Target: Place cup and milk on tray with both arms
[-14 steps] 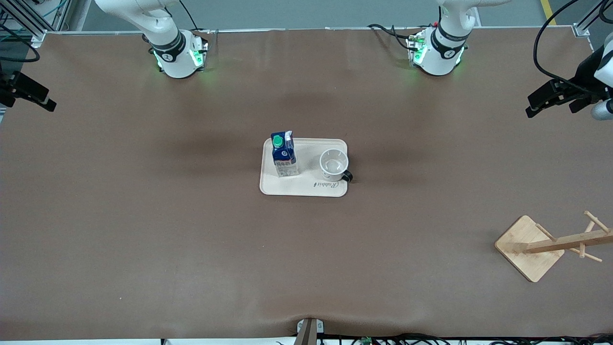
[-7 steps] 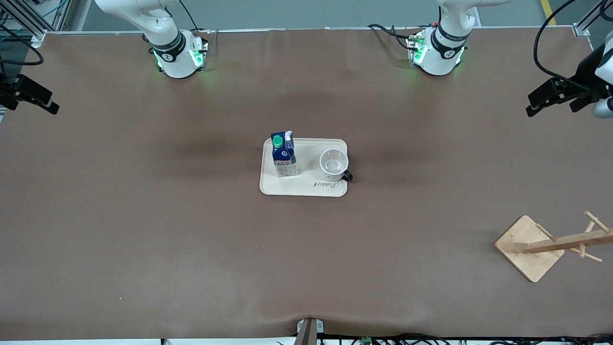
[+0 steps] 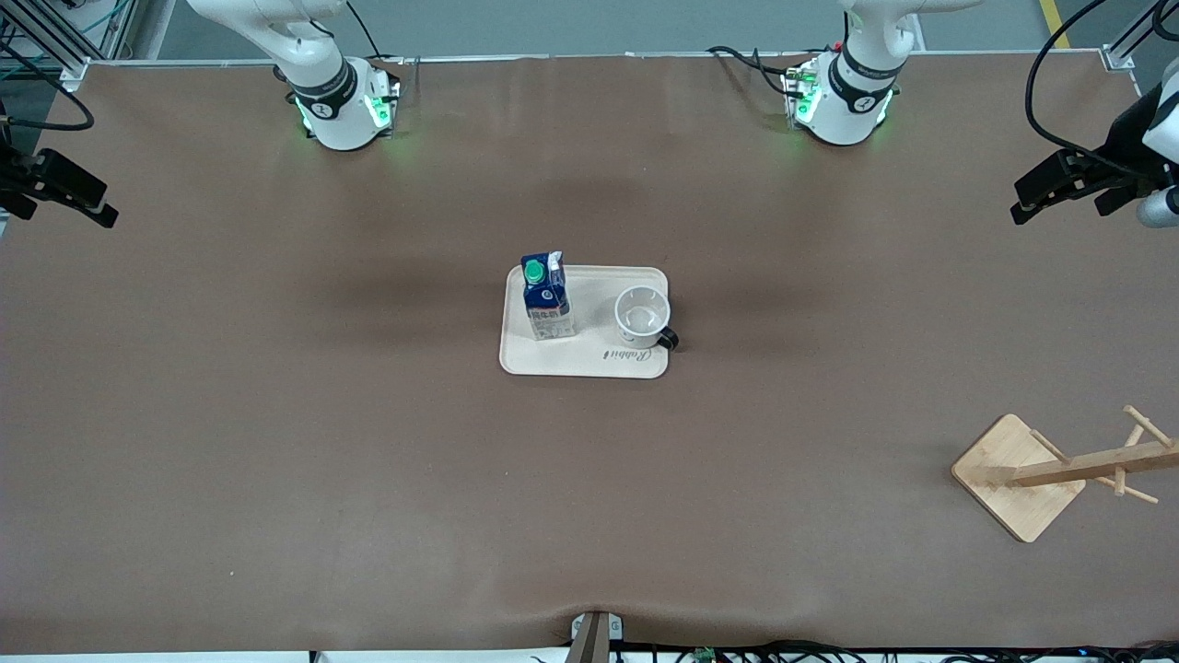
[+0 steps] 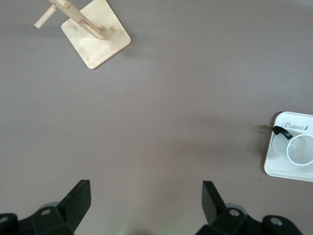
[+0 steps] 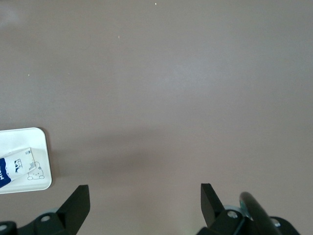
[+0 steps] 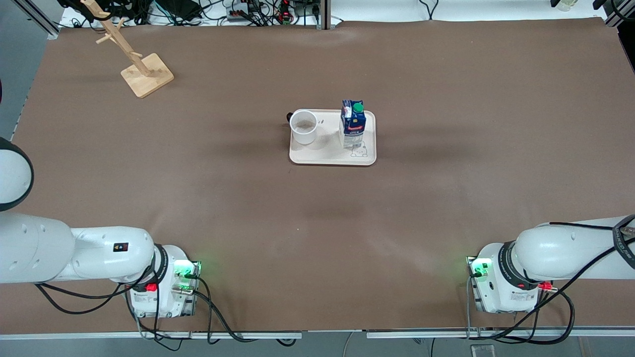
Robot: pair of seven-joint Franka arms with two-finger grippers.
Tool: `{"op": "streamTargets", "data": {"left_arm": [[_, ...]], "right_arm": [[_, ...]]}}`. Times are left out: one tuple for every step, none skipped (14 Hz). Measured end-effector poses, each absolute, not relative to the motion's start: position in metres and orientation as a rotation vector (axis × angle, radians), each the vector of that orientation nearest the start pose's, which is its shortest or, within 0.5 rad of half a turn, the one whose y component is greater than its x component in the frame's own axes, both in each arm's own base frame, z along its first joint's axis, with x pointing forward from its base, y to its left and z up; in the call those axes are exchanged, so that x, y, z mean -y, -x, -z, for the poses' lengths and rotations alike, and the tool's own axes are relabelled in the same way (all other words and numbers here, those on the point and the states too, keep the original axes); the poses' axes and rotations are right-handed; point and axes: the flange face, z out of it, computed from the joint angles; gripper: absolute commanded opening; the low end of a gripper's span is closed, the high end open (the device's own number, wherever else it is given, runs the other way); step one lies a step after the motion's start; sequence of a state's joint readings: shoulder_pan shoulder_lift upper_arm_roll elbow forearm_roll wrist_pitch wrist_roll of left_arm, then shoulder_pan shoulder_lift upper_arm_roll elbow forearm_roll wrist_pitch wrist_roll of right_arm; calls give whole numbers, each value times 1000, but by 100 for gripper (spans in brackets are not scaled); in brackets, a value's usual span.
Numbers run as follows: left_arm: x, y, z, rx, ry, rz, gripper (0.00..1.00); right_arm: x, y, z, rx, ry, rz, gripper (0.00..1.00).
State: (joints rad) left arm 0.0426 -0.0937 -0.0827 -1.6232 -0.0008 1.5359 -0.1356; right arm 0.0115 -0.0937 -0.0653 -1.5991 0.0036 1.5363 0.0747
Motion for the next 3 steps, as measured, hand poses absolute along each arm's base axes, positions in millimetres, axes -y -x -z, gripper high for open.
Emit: {"op": "streamTargets", "data": {"left_arm": [[23,-521,-647,150,3132,11,100],[23,-521,-647,150,3132,12,100],[24,-522,-647,149,3132,11,100]], "right_arm": [[30,-523,-656,-202,3125,45,100],[31,-525,-654,-206,3125,45,100],[32,-526,-655,-209,3125,50,100]]}}
